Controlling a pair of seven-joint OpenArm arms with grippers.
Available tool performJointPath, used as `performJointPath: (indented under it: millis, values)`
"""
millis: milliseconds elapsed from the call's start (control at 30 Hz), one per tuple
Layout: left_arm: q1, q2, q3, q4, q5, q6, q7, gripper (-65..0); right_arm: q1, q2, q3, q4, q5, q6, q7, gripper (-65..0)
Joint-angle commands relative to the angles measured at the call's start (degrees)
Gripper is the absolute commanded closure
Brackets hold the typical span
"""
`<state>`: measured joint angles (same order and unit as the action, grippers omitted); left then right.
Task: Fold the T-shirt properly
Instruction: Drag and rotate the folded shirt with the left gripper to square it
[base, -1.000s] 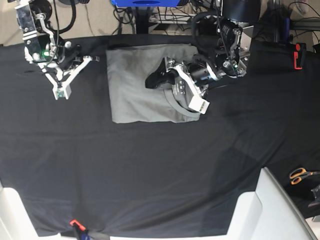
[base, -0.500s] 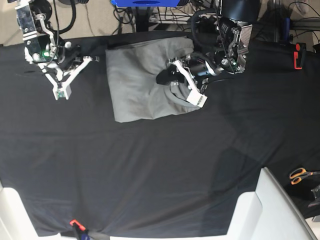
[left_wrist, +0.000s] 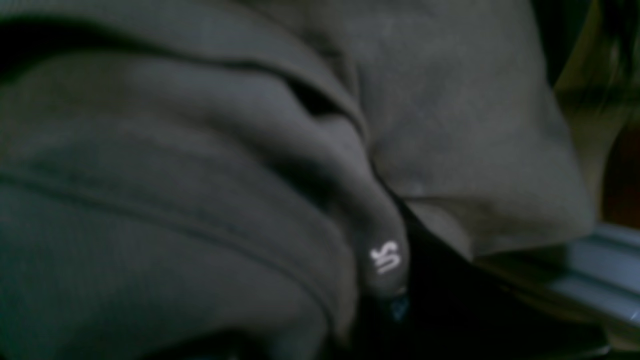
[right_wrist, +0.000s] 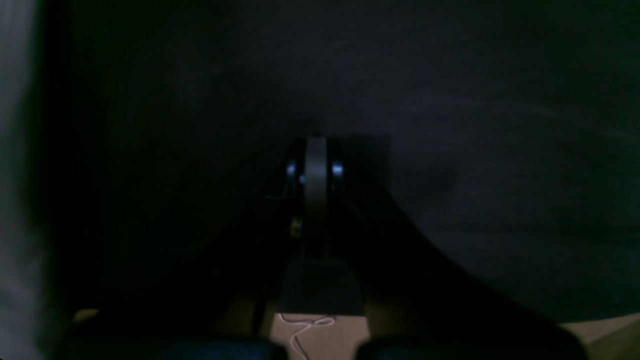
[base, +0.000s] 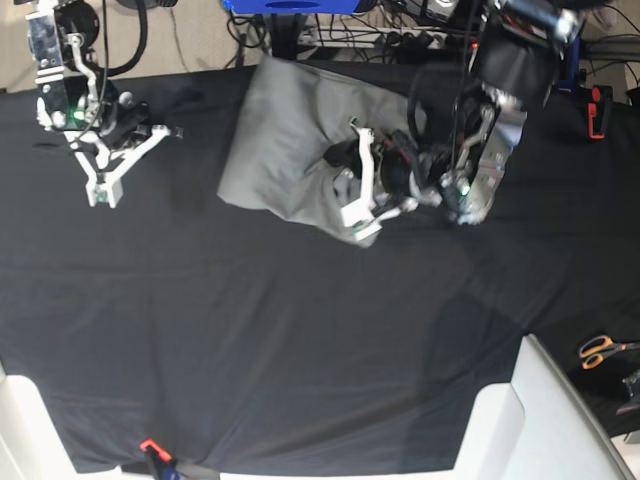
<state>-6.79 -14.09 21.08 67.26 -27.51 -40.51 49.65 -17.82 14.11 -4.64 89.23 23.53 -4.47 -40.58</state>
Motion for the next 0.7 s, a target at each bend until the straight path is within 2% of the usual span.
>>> performJointPath:
  millis: [0, 267, 667]
  values:
    - [-2.40, -1.08, 2.52, 0.12, 2.50, 0.51, 1.56, 0.0, 0.11, 0.18, 0.38, 0.75, -0.01, 0.12, 0.53, 0.0]
    - [-17.43, -0.99, 21.34, -4.19, 2.50, 0.51, 2.88, 0.0, 0.02, -0.17, 0.73, 0.83, 0.16, -0.06, 0.53, 0.0]
    - [-31.85, 4.37, 42.17, -6.47, 2.50, 0.51, 2.35, 0.0, 0.02, -0.17, 0.82, 0.83, 0.16, -0.32, 0.53, 0.0]
